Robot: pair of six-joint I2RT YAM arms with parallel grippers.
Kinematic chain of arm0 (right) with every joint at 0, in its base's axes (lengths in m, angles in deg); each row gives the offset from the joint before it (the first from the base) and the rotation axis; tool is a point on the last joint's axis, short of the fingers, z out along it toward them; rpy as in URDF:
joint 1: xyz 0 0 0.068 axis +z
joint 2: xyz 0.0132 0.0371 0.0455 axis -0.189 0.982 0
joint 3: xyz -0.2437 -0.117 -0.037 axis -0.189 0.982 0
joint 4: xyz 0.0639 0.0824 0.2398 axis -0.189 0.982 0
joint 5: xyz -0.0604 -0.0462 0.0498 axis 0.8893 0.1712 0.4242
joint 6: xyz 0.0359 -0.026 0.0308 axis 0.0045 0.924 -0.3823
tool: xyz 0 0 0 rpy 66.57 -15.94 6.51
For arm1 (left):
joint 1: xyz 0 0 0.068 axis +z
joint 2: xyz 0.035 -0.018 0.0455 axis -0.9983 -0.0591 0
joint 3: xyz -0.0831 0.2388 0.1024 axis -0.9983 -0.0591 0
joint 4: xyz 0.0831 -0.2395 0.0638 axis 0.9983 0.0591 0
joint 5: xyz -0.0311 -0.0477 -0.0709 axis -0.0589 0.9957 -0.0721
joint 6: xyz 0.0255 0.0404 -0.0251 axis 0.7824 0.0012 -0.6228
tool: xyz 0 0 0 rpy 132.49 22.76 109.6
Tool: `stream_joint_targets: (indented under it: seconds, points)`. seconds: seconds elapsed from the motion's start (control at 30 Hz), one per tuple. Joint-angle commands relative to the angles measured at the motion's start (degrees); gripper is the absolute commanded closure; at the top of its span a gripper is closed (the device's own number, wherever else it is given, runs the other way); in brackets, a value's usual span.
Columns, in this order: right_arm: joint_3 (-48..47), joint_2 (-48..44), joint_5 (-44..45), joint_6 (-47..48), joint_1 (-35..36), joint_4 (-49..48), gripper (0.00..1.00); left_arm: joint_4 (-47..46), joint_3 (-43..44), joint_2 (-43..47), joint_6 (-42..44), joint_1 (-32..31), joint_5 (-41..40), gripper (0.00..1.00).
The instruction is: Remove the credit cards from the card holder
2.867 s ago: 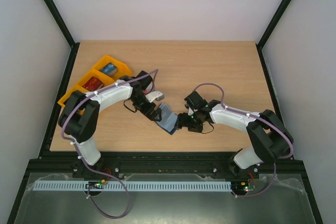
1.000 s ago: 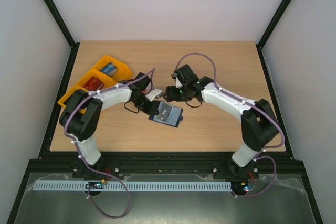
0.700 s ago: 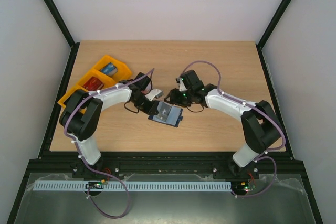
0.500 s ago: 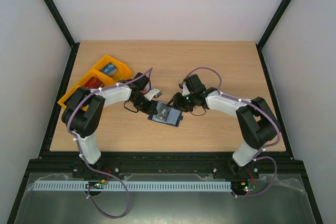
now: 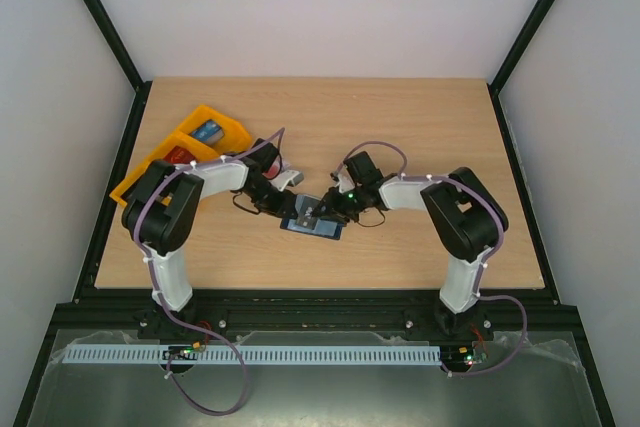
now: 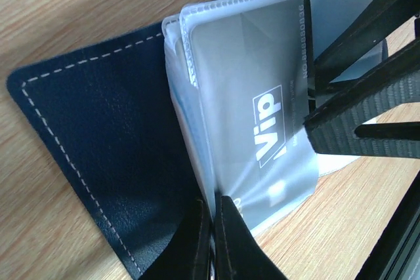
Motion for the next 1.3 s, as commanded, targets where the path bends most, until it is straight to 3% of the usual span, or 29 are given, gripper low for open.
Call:
stream_joint_targets:
  seconds: [0.0,0.13,0.33,0.4,0.47,0.77,0.83,1.0,1.2,1.27]
  points:
    - [-1.35,3.08,-3.00,0.89,-0.01,-3.57,0.76,0.68,0.15,-2.23,0.17,0.35,-0.90,0.98]
    - [-1.92,3.08,-5.66,0.53,-0.01,-5.51,0.98,0.77,0.38,-2.15,0.20,0.51,-0.62,0.98]
    - [-2.52,1.43,-4.50,3.97,-0.69,-0.86,0.98,1.57,0.52,-1.02,2.30,1.40,4.88,0.97]
    - [-3.10,1.21,-4.47,6.99,-0.88,1.57,0.98,1.90,0.61,-0.13,2.99,1.87,6.65,0.70]
    - [-3.92,0.60,-4.24,9.54,-0.89,3.83,0.98,2.18,0.53,1.03,3.61,2.58,8.18,0.54]
    - [-3.99,-4.43,-3.25,14.09,-0.98,8.37,0.98,3.02,-1.49,6.91,5.28,11.00,12.06,0.32]
    - [-4.36,-5.07,-3.06,15.50,-0.98,9.90,0.98,2.09,-2.96,9.26,5.39,12.57,13.81,0.30]
    - [-6.72,-8.19,-2.53,18.40,-0.98,13.47,0.98,3.92,-1.89,14.80,7.61,14.60,16.43,0.35]
    - [-12.91,-11.07,-1.98,22.04,-0.98,19.45,0.98,15.58,6.92,19.56,17.31,15.69,17.20,0.29]
    - [-14.69,-12.55,-2.14,23.35,-0.98,21.41,0.98,17.02,7.63,21.71,19.07,15.74,18.82,0.22]
